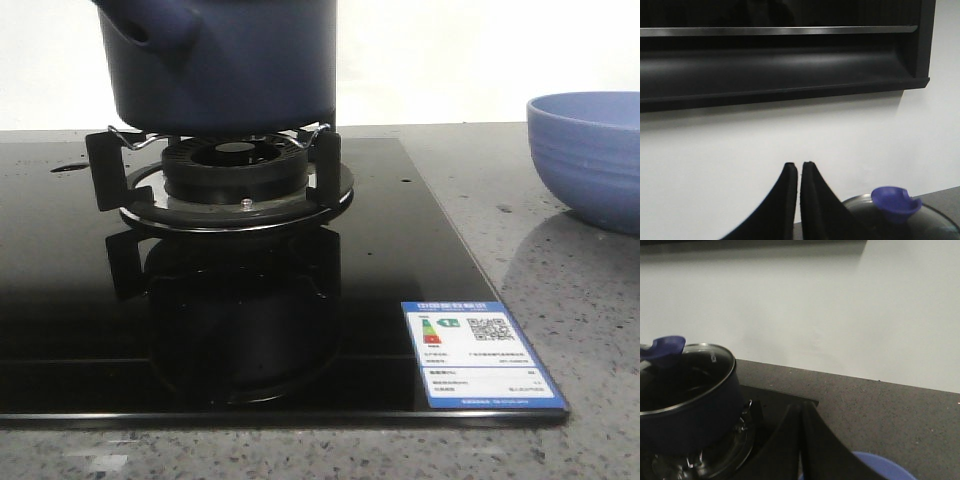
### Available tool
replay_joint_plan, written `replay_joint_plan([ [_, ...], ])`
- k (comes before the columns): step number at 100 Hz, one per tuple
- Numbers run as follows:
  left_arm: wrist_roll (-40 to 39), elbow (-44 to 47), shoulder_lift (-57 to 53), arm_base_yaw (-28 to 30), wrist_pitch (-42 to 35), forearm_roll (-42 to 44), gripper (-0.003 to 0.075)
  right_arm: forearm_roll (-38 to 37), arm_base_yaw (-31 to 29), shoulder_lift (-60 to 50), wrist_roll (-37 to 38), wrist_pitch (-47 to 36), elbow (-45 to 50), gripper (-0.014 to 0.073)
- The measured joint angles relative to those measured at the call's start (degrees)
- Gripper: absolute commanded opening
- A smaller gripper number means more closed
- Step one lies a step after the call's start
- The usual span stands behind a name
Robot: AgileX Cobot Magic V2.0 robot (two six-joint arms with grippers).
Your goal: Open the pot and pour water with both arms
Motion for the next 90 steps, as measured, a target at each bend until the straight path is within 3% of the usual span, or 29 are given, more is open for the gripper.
replay_joint_plan([
  [16, 0.0, 14.4, -12.2, 0.0, -1.5, -0.4, -0.002, 6.4, 0.0, -10.0, -8.9, -2.5, 12.7, -0.0062],
  [38, 0.0, 26.6, -27.7, 0.0, -1.3, -1.2, -0.002, 8.4, 0.0, -21.3, -11.1, -7.7, 24.5, -0.0062],
  [54, 0.0, 29.1, -32.8, 0.0, -1.2, -1.2, -0.002, 8.9, 0.0, -25.1, -11.2, -8.5, 26.7, -0.0062],
  [90, 0.0, 29.3, -33.2, 0.0, -1.2, -1.4, -0.002, 10.4, 0.0, -25.4, -11.3, -8.5, 26.8, -0.0062],
])
